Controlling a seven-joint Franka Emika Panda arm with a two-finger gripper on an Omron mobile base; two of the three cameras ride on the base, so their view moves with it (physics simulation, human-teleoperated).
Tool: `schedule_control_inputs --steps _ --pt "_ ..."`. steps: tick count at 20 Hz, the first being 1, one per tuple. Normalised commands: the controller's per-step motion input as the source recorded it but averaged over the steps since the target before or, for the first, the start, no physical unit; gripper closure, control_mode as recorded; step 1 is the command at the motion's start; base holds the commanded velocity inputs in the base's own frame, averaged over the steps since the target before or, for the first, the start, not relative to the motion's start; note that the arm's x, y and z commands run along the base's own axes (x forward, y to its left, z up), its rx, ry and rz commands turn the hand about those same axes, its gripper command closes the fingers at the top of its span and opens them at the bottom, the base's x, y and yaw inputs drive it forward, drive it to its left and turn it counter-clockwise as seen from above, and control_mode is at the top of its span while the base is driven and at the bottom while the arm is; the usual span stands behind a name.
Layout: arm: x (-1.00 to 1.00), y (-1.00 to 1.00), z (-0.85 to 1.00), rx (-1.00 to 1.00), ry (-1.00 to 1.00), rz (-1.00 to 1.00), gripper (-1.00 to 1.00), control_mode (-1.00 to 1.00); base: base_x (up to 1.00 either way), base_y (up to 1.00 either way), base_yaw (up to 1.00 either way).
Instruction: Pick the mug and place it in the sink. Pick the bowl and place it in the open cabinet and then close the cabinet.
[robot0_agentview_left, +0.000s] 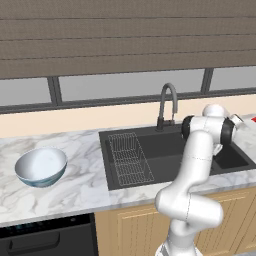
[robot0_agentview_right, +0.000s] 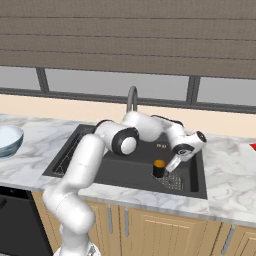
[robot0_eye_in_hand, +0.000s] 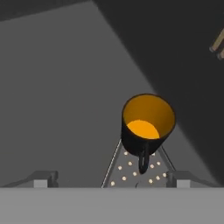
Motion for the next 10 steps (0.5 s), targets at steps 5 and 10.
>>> schedule_control_inputs --steps 5,10 --pt "-0.41 0.00 0.81 0.00 0.00 -0.11 -1.00 -1.00 0.00 0.00 0.00" --pt "-0.50 0.07 0.80 -0.01 0.00 -0.11 -1.00 -1.00 0.00 0.00 0.00"
